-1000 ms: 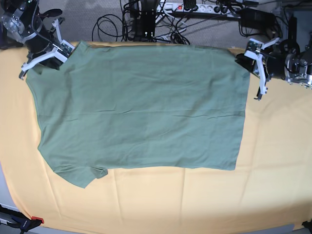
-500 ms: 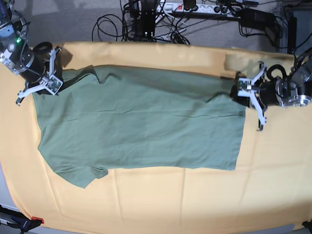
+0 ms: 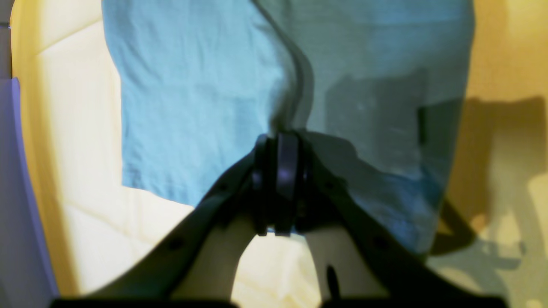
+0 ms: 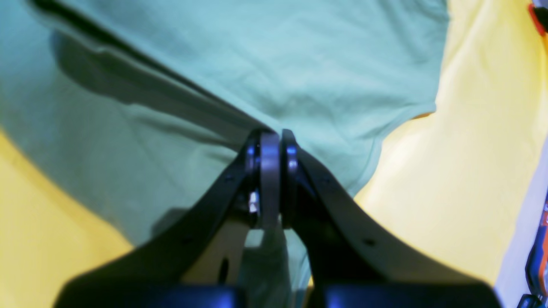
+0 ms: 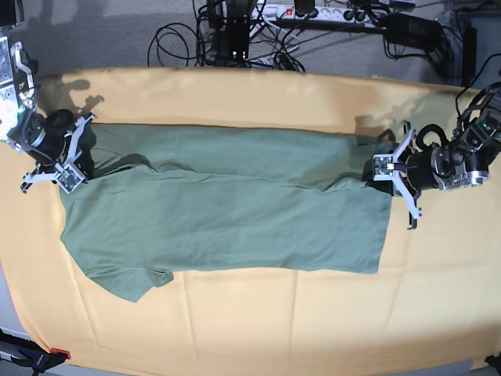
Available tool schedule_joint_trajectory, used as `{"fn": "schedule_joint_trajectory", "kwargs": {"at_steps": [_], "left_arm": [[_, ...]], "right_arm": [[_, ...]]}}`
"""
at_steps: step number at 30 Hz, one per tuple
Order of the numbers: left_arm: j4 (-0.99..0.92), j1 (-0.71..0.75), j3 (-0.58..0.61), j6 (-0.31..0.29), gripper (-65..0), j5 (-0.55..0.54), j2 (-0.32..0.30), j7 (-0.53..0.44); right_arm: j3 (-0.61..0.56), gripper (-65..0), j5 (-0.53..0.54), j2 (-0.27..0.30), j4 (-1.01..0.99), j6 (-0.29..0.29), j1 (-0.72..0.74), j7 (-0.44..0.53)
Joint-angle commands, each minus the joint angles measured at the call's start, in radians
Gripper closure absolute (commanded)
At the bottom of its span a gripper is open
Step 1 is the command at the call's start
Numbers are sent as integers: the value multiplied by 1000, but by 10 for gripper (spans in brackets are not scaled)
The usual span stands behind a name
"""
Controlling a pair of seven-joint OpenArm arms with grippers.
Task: Fold the T-shirt properly
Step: 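Lower the held shoulder edge back onto the table with both grippers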
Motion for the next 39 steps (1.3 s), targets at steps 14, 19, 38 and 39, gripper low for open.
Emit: {"fn": "schedule_joint_trajectory", "kwargs": {"at_steps": [14, 19, 38, 39], "left_arm": [[6, -21, -13, 112, -167, 6, -16, 12], [7, -21, -13, 108, -371, 5, -27, 19], [38, -48, -13, -81, -371, -55, -130, 7], [38, -48, -13, -82, -371, -55, -130, 6]], "right_arm": [[11, -233, -1, 12, 3, -74, 47, 20], [11, -345, -3, 52, 29, -63, 50, -17], [11, -342, -14, 129, 160, 140, -137, -311], [11, -342, -54, 129, 152, 116, -147, -293]]}}
